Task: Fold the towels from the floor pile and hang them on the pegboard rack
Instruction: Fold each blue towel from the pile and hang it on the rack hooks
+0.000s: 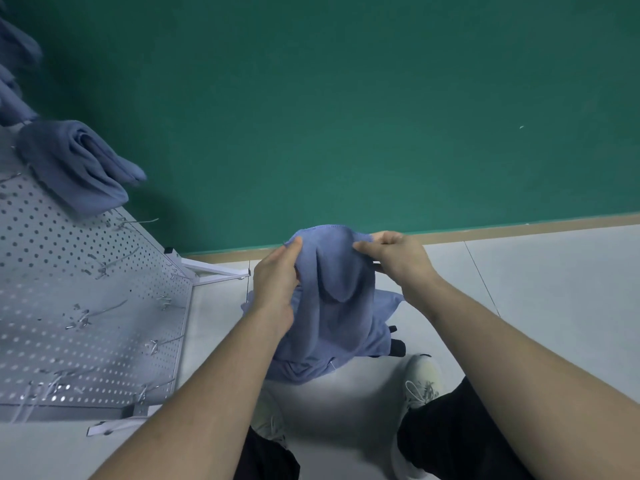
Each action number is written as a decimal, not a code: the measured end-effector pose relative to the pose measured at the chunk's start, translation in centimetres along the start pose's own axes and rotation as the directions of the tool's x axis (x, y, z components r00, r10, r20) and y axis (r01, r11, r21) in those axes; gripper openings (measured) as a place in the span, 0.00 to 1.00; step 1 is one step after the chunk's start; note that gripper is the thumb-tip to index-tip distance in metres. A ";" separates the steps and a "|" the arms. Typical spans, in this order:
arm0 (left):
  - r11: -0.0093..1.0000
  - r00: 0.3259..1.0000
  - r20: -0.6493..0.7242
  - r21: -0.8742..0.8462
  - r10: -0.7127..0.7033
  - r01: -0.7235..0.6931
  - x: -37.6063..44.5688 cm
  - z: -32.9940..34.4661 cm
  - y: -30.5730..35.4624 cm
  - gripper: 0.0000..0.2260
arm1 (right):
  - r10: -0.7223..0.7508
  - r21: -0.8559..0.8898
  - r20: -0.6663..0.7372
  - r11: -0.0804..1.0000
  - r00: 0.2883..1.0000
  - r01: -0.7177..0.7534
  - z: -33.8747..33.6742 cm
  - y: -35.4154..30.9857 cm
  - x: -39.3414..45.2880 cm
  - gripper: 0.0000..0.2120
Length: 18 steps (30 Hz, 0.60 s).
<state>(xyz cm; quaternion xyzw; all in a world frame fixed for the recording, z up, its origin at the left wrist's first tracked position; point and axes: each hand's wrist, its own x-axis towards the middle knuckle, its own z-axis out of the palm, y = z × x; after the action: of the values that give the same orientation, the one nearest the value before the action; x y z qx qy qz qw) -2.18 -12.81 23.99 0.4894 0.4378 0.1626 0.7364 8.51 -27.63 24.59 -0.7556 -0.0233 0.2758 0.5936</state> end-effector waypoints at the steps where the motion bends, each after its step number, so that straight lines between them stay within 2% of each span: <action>1: 0.999 1.000 0.001 0.036 0.007 -0.007 -0.1 0.2 -0.2 0.08 | -0.023 -0.045 -0.004 0.999 1.000 0.023 0.3 -0.1 0.0 0.13; 5: 0.996 0.998 0.063 0.088 -0.004 -0.002 -0.4 1.0 -0.4 0.09 | -0.083 -0.022 0.018 0.996 0.996 0.083 1.4 -0.5 -0.3 0.09; 9: 0.993 0.983 0.143 -0.017 -0.116 0.119 -0.1 1.1 -0.8 0.15 | -0.054 0.034 0.001 0.998 0.999 0.054 1.8 -0.5 -0.3 0.06; 12: 0.977 0.977 0.119 -0.100 -0.176 0.188 0.1 1.2 -0.7 0.17 | -0.037 0.017 -0.030 0.999 0.999 0.037 2.0 -0.6 -0.3 0.08; 14: 0.984 0.985 0.101 -0.093 -0.141 0.151 -0.1 1.5 -0.6 0.16 | -0.038 -0.005 -0.031 0.999 0.999 0.038 2.4 -0.5 -0.4 0.08; 18: 0.996 0.995 0.077 0.055 0.066 -0.070 -0.8 1.8 -1.2 0.13 | -0.002 0.151 0.084 0.988 0.996 -0.011 3.2 -0.7 -1.0 0.09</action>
<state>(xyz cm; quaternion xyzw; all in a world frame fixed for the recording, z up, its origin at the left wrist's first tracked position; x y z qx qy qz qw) -1.41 -14.97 23.55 0.5307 0.3974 0.1564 0.7321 6.48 -24.98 25.11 -0.6960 -0.0254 0.3099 0.6472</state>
